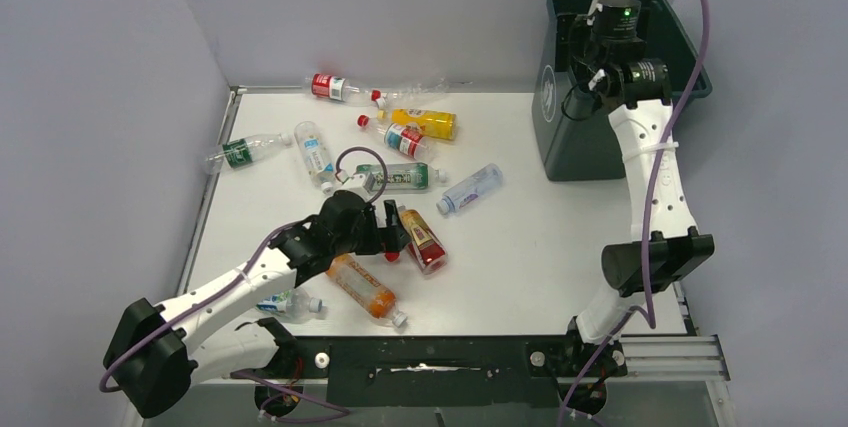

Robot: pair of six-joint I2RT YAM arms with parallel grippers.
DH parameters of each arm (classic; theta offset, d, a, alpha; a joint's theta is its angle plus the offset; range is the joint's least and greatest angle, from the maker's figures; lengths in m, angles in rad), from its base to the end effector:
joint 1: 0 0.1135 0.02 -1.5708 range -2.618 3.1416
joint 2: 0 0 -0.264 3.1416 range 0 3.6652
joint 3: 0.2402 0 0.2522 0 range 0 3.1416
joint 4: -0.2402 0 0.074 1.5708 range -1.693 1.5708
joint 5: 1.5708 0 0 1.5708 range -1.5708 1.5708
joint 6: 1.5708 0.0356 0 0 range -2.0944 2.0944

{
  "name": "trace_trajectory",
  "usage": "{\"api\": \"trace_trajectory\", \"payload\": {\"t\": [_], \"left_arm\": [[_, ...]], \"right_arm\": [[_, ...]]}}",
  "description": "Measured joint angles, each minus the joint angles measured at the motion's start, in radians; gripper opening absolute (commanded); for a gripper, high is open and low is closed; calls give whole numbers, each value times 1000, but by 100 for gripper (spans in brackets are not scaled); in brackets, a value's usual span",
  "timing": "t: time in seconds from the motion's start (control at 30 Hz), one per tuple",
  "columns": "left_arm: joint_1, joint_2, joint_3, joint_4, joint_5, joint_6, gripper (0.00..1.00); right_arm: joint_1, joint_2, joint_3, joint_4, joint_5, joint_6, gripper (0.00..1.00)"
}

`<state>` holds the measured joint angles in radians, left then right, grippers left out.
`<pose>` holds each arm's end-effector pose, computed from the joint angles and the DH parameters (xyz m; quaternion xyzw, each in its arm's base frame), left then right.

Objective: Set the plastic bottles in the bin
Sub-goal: Adjust the trash bin at the center of the board, then pick up the plastic bottle at the center of the board.

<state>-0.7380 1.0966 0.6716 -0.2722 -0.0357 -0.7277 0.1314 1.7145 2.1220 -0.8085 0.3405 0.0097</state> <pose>0.1720 -0.1547 0.2317 -0.0029 0.9060 -0.2709 0.3252 0.3564 0.0351 0.4850 0.0434 0.8259 -0.1026 0.5527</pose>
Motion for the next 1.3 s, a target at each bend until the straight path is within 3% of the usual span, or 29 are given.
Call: {"api": "trace_trajectory", "payload": {"t": [0.27, 0.4, 0.67, 0.93, 1.13, 1.3], "left_arm": [[0, -14, 43, -6, -19, 65, 98], [0, 6, 125, -9, -21, 113, 98], [49, 15, 241, -29, -41, 212, 98], [200, 58, 359, -4, 8, 281, 98], [211, 193, 435, 69, 100, 330, 98], [209, 264, 442, 110, 186, 364, 98]], "right_arm": [[16, -97, -84, 49, 6, 40, 98], [48, -264, -185, 82, -80, 83, 98], [56, -489, -225, 180, -342, 198, 98], [85, -563, -541, 271, -614, 353, 98], [166, -562, -732, 251, -628, 396, 98], [202, -678, -921, 254, -578, 419, 98]]}}
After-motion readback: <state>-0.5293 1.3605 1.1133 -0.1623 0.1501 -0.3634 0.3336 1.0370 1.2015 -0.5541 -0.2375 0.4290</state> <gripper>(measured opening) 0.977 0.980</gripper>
